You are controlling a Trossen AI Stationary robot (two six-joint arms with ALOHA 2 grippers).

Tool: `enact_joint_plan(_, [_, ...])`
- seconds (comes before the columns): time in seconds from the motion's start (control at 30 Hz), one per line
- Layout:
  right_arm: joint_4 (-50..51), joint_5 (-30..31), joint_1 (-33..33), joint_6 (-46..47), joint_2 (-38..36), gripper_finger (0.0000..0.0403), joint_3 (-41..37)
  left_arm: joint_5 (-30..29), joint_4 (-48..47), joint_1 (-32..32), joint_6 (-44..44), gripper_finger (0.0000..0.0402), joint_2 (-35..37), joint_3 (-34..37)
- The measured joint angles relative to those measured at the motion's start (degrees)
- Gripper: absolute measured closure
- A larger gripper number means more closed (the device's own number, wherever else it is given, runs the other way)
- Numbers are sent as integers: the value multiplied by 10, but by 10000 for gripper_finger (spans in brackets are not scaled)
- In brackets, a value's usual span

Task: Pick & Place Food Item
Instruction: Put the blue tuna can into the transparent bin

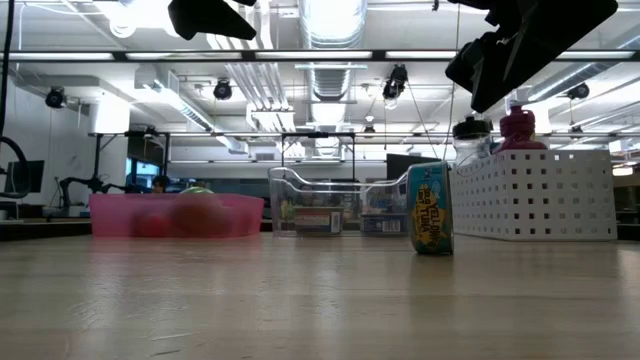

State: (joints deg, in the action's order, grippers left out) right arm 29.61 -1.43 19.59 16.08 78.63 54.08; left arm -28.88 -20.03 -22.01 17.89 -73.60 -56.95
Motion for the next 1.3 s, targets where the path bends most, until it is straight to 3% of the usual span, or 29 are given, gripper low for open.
enact_joint_plan(0.47, [-6, 0, 0, 0, 0, 232, 0, 0, 0, 0, 0, 75, 0, 0])
enact_joint_plan(0.83, [-21, 0, -2, -17, 0, 213, 0, 0, 0, 0, 0, 83, 0, 0])
enact_joint_plan(1.03, [-21, -1, -2, -56, 0, 177, 0, 0, 0, 0, 0, 92, 0, 0])
enact_joint_plan(1.3, [-21, 1, -2, -82, 0, 95, 0, 0, 0, 0, 0, 101, 0, 0])
